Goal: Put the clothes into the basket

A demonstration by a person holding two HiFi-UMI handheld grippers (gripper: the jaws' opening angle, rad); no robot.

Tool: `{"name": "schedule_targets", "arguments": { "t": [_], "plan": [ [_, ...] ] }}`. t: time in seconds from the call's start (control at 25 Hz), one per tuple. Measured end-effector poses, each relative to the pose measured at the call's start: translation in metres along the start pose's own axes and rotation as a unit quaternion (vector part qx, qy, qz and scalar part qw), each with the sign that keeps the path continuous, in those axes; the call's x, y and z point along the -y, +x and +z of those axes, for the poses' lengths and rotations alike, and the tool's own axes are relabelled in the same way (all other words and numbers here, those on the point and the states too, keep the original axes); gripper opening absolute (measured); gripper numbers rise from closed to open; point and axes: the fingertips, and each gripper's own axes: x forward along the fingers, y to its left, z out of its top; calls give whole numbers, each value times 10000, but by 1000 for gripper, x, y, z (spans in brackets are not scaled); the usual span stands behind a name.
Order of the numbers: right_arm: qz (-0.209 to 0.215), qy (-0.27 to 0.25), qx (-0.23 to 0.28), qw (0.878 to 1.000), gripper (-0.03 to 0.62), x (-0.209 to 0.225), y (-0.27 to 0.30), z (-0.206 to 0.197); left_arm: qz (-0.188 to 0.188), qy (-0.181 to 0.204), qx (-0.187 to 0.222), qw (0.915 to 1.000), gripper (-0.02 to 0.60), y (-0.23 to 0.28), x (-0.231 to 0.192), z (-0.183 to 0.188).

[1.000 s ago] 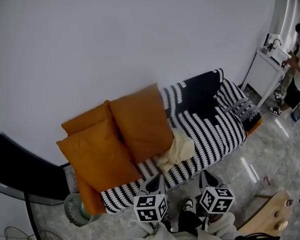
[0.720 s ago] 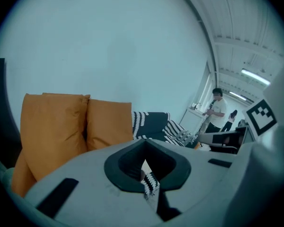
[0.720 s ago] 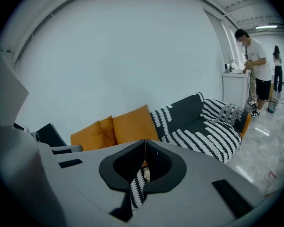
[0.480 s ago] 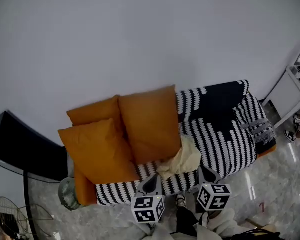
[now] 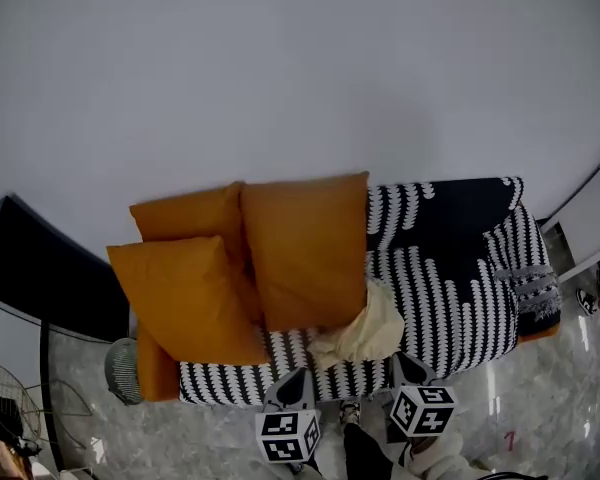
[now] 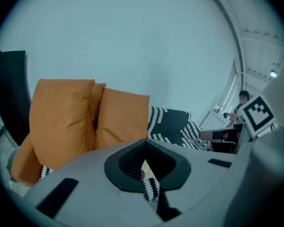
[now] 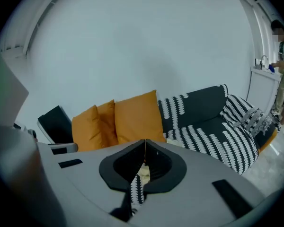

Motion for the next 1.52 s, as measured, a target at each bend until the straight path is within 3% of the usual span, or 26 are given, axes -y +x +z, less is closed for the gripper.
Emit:
{"name": "schedule_targets", "arguments": {
  "t": [0.28,0.68,0.76,0.88,1.2,1.52],
  "plan": [
    [296,310,-389,9983,26,14,64,-37,99,-31,-439,9990,2,61,-20,-39],
    [423,395,-1095,9923,34,57,162,-104,-29,35,-789,9969,2,165,1,-82],
    [408,446,-1210,9908,115,65,175,-114,-1,-12,-878,9961,2,172,5,-91],
    [364,395,-1330,9897,146,74,192,-126,5,-9,-1017,9948,3,179,8,-106],
    [57,203,-1535,9879,187,94,240,-166,175,-85,-1300,9913,2,193,-16,-145],
    [41,-147,-1811,9833,213,96,283,-200,327,-287,-1395,9893,3,200,-36,-169]
  ]
}}
